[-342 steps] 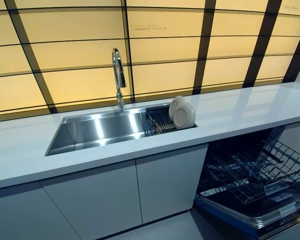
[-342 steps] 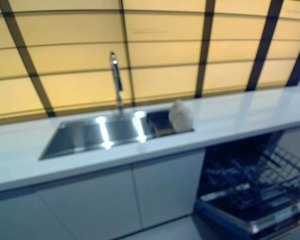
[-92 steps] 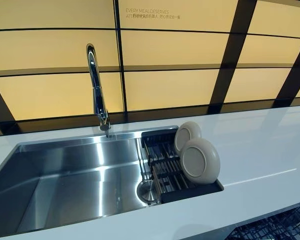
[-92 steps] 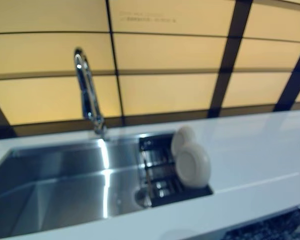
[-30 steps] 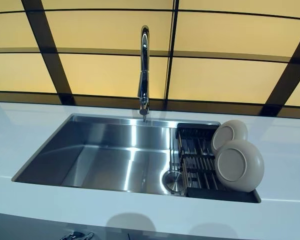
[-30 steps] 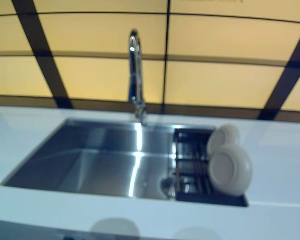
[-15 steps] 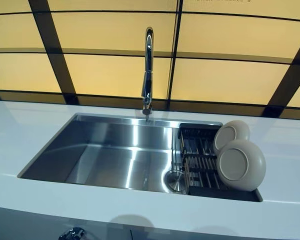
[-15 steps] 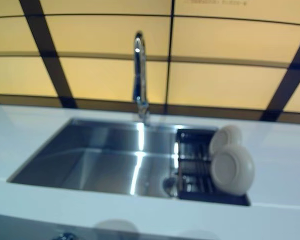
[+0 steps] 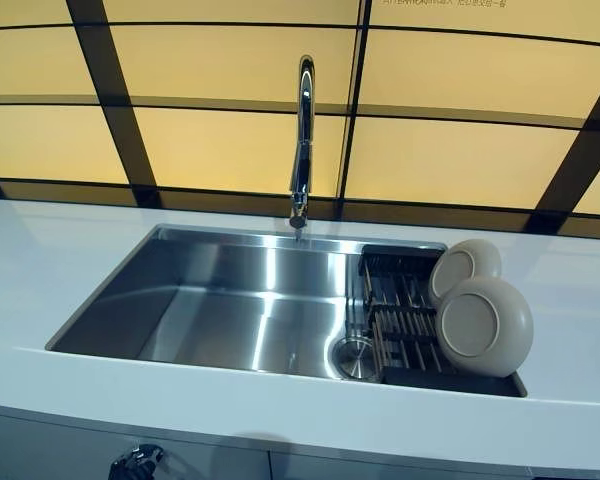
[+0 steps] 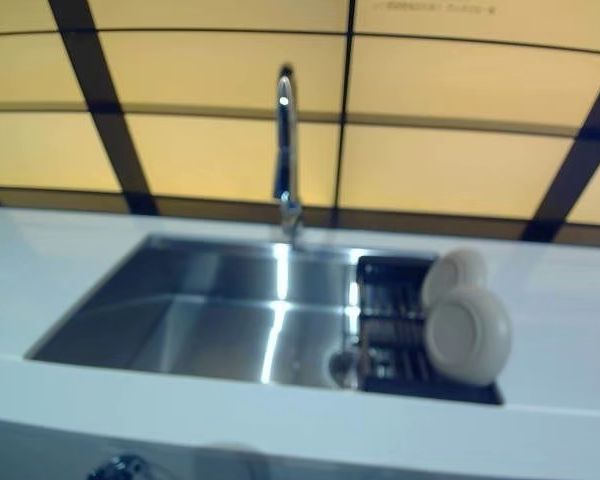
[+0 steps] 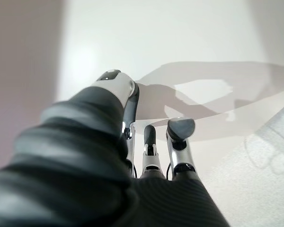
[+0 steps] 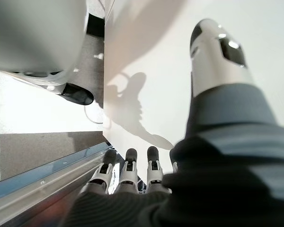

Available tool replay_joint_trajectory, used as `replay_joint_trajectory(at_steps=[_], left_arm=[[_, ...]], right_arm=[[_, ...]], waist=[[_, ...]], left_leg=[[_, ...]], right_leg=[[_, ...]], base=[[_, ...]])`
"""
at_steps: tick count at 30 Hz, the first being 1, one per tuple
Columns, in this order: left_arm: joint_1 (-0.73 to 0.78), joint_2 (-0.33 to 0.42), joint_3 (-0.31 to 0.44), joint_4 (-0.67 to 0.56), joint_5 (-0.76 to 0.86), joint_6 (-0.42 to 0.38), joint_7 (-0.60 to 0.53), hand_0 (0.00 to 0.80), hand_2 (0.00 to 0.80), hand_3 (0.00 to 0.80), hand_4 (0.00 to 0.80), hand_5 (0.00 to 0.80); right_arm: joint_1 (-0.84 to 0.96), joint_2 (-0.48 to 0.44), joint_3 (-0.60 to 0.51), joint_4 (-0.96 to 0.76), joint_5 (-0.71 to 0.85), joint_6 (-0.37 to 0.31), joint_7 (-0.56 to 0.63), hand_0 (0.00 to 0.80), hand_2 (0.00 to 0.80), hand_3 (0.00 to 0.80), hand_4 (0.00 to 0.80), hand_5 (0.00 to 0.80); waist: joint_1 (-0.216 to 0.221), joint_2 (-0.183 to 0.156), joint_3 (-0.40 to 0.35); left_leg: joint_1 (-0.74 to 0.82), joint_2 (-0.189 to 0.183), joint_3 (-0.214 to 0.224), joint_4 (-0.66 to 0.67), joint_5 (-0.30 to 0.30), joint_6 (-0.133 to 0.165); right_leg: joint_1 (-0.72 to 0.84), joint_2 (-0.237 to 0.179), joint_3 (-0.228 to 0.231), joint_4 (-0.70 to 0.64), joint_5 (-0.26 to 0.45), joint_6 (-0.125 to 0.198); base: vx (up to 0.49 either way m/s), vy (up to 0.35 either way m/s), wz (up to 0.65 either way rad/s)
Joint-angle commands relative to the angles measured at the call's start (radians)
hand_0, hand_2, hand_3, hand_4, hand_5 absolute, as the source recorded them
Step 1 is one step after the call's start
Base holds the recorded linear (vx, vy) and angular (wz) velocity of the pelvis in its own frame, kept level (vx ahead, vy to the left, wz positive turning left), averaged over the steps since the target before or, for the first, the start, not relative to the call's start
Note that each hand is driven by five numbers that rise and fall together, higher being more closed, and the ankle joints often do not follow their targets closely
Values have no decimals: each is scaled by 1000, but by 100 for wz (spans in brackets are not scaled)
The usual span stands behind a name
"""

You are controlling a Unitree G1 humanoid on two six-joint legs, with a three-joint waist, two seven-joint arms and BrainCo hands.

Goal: Take plates into dishwasher

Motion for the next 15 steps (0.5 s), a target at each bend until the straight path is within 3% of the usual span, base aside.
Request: replay_joint_trajectory(at_steps=[1, 2, 3, 4, 6, 10, 15], left_arm=[[-376, 77, 94, -262, 83, -302, -35, 800, 800, 800, 800, 800], [-375, 77, 95, -265, 85, -300, -34, 800, 800, 800, 800, 800], [-374, 76, 95, -266, 87, -300, -33, 744, 744, 744, 744, 744], [-372, 74, 97, -272, 110, -303, -22, 0, 0, 0, 0, 0], [-369, 77, 95, -271, 140, -300, -12, 0, 0, 0, 0, 0], [-365, 87, 86, -246, 156, -247, -14, 0, 0, 0, 0, 0], [-332, 104, 28, -98, 192, -160, -104, 0, 0, 0, 0, 0]], right_arm=[[-55, -23, 9, -8, -12, -17, 1, 0, 0, 0, 0, 0], [-56, -22, 9, -7, -13, -17, 0, 0, 0, 0, 0, 0], [-57, -22, 10, -6, -13, -17, 0, 0, 0, 0, 0, 0], [-55, -20, 10, -7, -14, -18, 0, 0, 0, 0, 0, 0], [-54, -20, 11, -15, -16, -14, 1, 0, 0, 0, 0, 0], [-58, -27, 20, -43, -19, 6, 6, 0, 0, 0, 0, 0], [-67, -46, 27, -92, -36, 31, 17, 0, 0, 0, 0, 0]], waist=[[-66, -22, -60], [-66, -22, -61], [-65, -21, -61], [-67, -22, -62], [-69, -23, -60], [-76, -25, -62], [-92, -22, -61]], left_leg=[[124, -8, 4, -23, -22, 26], [124, -8, 4, -23, -22, 26], [124, -7, 4, -23, -22, 26], [122, -8, 5, -23, -21, 26], [118, -10, 7, -23, -11, 28], [125, -5, 15, -23, -25, 27], [129, -1, 37, -23, -26, 25]], right_leg=[[117, -16, -1, -31, 39, 50], [116, -15, 0, -31, 39, 49], [116, -15, 1, -31, 39, 49], [114, -15, 3, -31, 41, 49], [109, -16, 5, -31, 51, 48], [110, -11, 19, -31, 43, 50], [105, -6, 41, -32, 47, 49]], base=[[2, 7, 5], [0, 6, 19], [-3, 6, 11], [-40, 9, -6], [-42, 7, -27], [6, -7, 61], [-15, 6, -15]])
